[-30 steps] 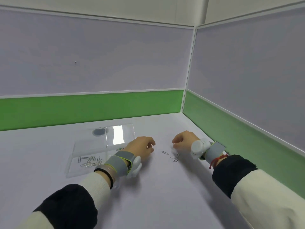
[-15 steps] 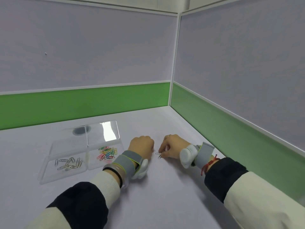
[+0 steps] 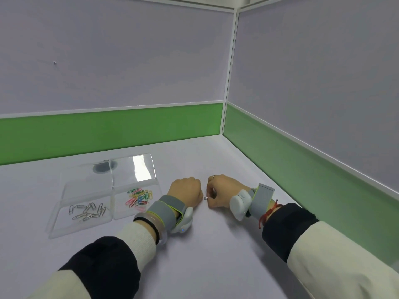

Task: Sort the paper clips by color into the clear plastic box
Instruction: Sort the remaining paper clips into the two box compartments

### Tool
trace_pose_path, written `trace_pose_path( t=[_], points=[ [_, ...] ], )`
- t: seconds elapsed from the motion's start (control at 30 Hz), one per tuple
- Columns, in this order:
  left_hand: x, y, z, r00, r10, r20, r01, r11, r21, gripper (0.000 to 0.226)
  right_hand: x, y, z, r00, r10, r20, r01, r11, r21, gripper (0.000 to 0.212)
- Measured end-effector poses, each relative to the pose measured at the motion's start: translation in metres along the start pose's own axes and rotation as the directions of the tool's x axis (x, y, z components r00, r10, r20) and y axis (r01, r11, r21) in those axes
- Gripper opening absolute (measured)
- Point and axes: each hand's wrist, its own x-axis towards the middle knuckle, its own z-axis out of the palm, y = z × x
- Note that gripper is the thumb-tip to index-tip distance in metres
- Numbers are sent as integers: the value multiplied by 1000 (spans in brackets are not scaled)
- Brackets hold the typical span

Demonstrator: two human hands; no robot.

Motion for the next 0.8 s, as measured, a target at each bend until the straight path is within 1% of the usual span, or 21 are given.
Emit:
trace_pose_path(
  t=[0.07, 0.13, 0.2, 0.23, 0.3, 0.4, 0.57, 0.67, 0.8],
  points=[
    [-1, 1, 1, 1000, -11, -13, 10, 999, -50, 29, -1, 1, 0, 1000, 10, -20, -10, 999, 30, 11],
    [-3, 2, 0, 999, -30, -25, 26, 990, -135, 27, -1, 4, -3, 995, 70, -70, -58, 985, 165, 6],
    [-4, 2, -2, 999, -12, -39, 3, 976, -216, 27, -2, 10, -9, 979, 166, -115, -121, 938, 324, 18],
    [-5, 1, -3, 999, 20, -49, -32, 970, -241, 26, -3, 14, -12, 972, 203, -122, -146, 918, 368, 22],
    [-6, 2, -6, 993, 90, -71, -106, 958, -265, 24, -6, 22, -17, 962, 247, -119, -184, 905, 384, 24],
    [0, 10, -9, 984, 160, -81, -177, 934, -310, 24, -10, 29, -16, 949, 294, -116, -230, 894, 385, 18],
    [10, 15, -4, 952, 303, 39, -284, 926, -249, 31, -16, 32, -14, 940, 317, -130, -234, 871, 433, 18],
    [11, 13, -3, 948, 314, 54, -297, 932, -210, 31, -18, 32, -14, 944, 305, -125, -224, 873, 434, 16],
    [14, 14, -6, 956, 292, 16, -284, 941, -186, 28, -20, 31, -13, 951, 284, -120, -207, 878, 431, 12]
  ],
)
